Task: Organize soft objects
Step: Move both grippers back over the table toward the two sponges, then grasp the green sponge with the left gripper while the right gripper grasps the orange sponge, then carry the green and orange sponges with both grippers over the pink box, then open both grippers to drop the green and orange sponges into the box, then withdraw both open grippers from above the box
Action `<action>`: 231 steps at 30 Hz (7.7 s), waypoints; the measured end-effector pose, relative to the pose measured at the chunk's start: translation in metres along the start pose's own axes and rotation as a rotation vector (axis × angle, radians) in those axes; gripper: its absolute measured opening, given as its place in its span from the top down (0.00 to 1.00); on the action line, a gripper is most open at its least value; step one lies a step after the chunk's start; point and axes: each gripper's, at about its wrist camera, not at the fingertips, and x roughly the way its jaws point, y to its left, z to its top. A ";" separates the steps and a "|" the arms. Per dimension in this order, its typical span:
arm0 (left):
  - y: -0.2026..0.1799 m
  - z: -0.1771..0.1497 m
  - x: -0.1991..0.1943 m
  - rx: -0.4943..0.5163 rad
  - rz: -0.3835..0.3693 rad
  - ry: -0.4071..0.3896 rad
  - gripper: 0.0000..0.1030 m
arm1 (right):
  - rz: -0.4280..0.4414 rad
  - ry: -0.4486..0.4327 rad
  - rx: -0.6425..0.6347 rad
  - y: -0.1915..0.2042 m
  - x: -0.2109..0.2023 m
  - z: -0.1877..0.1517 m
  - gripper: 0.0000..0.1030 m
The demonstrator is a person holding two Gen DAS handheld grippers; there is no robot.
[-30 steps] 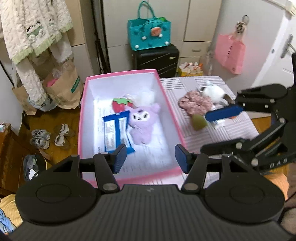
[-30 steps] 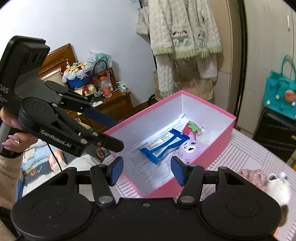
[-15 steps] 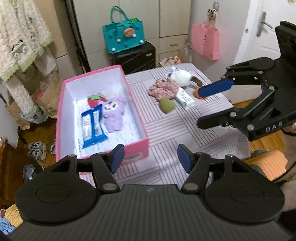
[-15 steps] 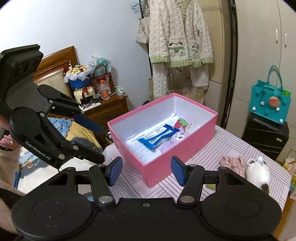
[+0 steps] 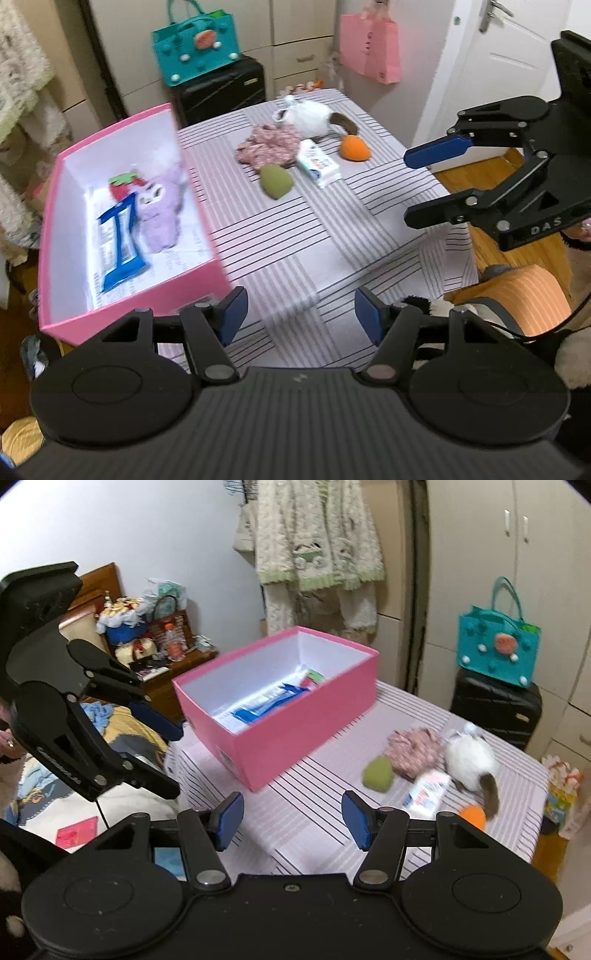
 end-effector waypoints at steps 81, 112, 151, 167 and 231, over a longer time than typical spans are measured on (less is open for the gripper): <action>0.006 0.049 0.189 -0.348 0.105 -0.185 0.63 | -0.204 -0.084 0.245 -0.146 0.104 -0.092 0.60; -0.013 0.014 0.073 -0.187 -0.163 0.038 0.63 | 0.111 0.096 0.191 -0.070 0.045 -0.065 0.59; 0.162 0.017 0.025 -0.270 -0.078 -0.102 0.63 | 0.226 0.046 -0.077 0.025 0.115 0.089 0.59; 0.229 0.055 0.082 -0.235 0.100 -0.107 0.61 | 0.038 0.010 -0.189 -0.001 0.204 0.153 0.59; 0.112 0.025 -0.039 -0.050 0.065 -0.206 0.32 | 0.131 -0.026 0.006 -0.011 0.062 0.104 0.39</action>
